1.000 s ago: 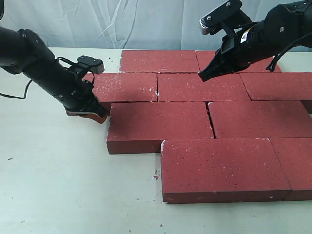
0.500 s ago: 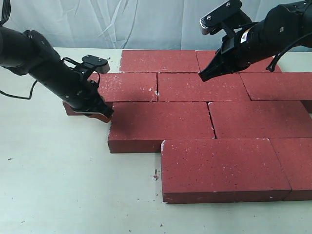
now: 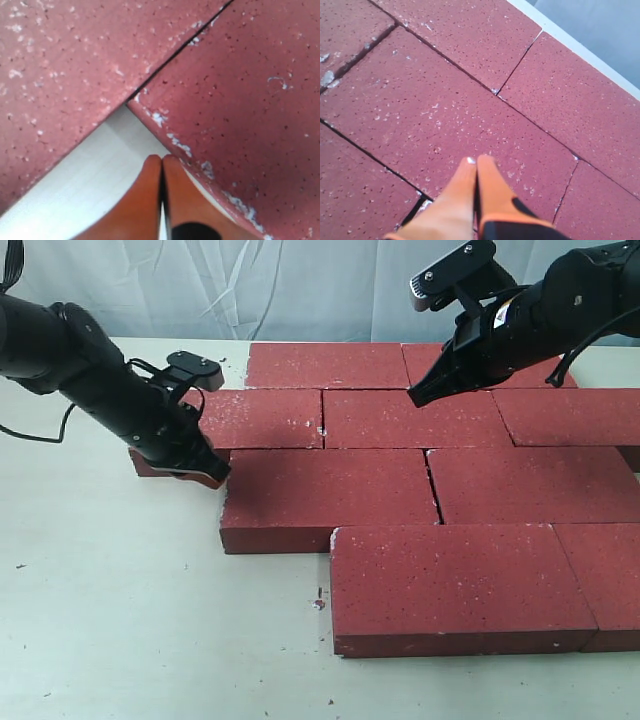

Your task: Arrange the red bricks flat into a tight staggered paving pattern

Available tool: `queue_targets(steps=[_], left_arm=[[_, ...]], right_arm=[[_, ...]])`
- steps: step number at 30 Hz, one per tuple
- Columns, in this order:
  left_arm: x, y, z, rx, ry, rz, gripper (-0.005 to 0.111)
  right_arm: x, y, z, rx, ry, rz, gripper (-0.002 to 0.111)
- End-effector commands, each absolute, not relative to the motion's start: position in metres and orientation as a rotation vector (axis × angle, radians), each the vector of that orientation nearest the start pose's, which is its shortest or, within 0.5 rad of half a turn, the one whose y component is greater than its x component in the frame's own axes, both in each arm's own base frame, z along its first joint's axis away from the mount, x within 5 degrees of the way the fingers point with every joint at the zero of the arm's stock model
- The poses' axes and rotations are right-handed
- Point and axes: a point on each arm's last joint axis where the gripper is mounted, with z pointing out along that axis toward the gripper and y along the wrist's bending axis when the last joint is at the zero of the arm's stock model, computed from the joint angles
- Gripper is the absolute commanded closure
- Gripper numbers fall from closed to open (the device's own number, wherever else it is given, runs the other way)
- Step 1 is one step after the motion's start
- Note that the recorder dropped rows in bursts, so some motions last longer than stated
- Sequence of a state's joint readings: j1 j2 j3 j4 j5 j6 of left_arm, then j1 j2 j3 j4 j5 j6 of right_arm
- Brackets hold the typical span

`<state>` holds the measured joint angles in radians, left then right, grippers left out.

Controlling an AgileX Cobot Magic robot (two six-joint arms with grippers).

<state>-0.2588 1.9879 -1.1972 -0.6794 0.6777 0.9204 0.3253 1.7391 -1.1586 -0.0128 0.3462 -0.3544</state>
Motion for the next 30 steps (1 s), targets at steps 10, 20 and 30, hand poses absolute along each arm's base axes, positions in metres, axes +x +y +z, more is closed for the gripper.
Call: queue_targets(steps=[10,20,30], left_arm=[[0.357,-0.124,0.164,0.922,2.612,-0.412,0.107],[0.362,-0.119,0.247,0.697,2.365,-0.313,0.107],[0.339,-0.089,0.289,0.729,2.497,0.032,0.107]], right_arm=[[0.358,0.119,0.228,-0.810,2.261,-0.026,0.109],[0.362,0.123,0.257,-0.770,2.288,0.022,0.109],[0.353,0.080,0.286,-0.677,2.594,-0.021,0.109]])
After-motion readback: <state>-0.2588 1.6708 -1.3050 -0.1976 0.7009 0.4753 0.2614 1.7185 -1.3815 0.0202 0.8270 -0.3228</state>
